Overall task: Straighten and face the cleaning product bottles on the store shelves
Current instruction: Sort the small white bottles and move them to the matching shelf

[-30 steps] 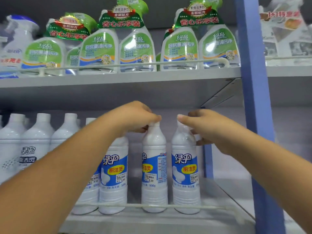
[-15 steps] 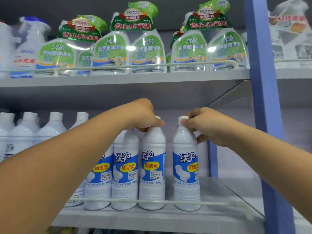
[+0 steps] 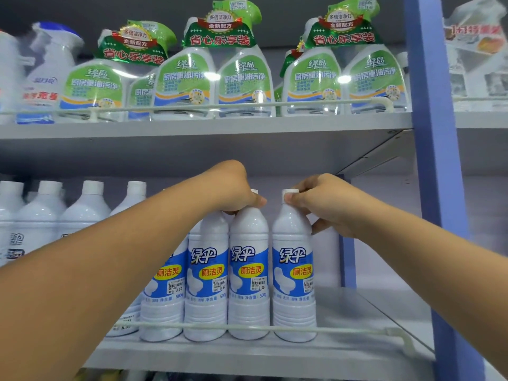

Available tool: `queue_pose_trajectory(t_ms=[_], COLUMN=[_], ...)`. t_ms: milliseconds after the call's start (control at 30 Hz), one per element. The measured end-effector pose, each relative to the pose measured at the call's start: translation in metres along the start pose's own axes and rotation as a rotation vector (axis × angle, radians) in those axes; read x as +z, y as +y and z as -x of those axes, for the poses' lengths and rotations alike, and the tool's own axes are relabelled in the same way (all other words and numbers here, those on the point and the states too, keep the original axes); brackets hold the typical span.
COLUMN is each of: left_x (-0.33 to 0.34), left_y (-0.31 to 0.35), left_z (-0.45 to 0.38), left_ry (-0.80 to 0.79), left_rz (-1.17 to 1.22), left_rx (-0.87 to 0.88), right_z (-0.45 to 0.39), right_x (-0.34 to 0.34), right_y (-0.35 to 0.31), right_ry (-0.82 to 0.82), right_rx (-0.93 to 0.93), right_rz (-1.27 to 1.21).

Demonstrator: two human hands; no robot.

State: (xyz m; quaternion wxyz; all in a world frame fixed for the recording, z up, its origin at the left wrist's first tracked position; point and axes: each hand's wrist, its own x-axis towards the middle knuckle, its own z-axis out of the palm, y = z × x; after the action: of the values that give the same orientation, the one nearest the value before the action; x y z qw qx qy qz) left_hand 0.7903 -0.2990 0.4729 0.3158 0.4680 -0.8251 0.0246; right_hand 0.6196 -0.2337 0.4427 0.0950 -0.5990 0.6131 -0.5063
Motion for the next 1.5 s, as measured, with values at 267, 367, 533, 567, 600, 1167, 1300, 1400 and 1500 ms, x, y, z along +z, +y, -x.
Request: queue_pose_trajectory(t_ms=[267, 367, 533, 567, 600, 1167, 1300, 1400, 1500], left_x=[0.001, 0.003, 0.004, 0.005, 0.005, 0.011, 0.012, 0.014, 0.033], left_y=[0.001, 0.001, 0.0, -0.001, -0.001, -0.002, -0.003, -0.015, -0.031], left_z=[-0.001, 0.0, 0.003, 0.003, 0.002, 0.007, 0.016, 0.051, 0.106], left_ry=[-0.015, 0.012, 0.035, 0.037, 0.04, 0.135, 0.189, 0.365, 0.471], left_rz=[-0.018, -0.036, -0.021, -0.014, -0.008, -0.003, 0.05, 0.308, 0.613], left_rx=[0.026, 0.028, 0.014, 0.013, 0.012, -0.022, -0.025, 0.023, 0.041], right_z=[-0.001, -0.002, -0.003, -0.004, -0.004, -0.001, 0.003, 0.011, 0.035], right_x=[0.003, 0.003, 0.002, 0.002, 0.001, 0.005, 0.006, 0.007, 0.012], right_y=[0.002, 0.002, 0.004, 0.005, 0.005, 0.011, 0.013, 0.024, 0.043], right_ry=[0.038, 0.007, -0.013, -0.017, -0.021, 0.001, 0.01, 0.067, 0.164], right_rx=[-0.014, -0.034, -0.046, -0.044, -0.042, -0.058, -0.079, -0.067, -0.094], right_rz=[0.005, 0.001, 0.005, 0.006, 0.007, -0.031, -0.077, -0.135, -0.148])
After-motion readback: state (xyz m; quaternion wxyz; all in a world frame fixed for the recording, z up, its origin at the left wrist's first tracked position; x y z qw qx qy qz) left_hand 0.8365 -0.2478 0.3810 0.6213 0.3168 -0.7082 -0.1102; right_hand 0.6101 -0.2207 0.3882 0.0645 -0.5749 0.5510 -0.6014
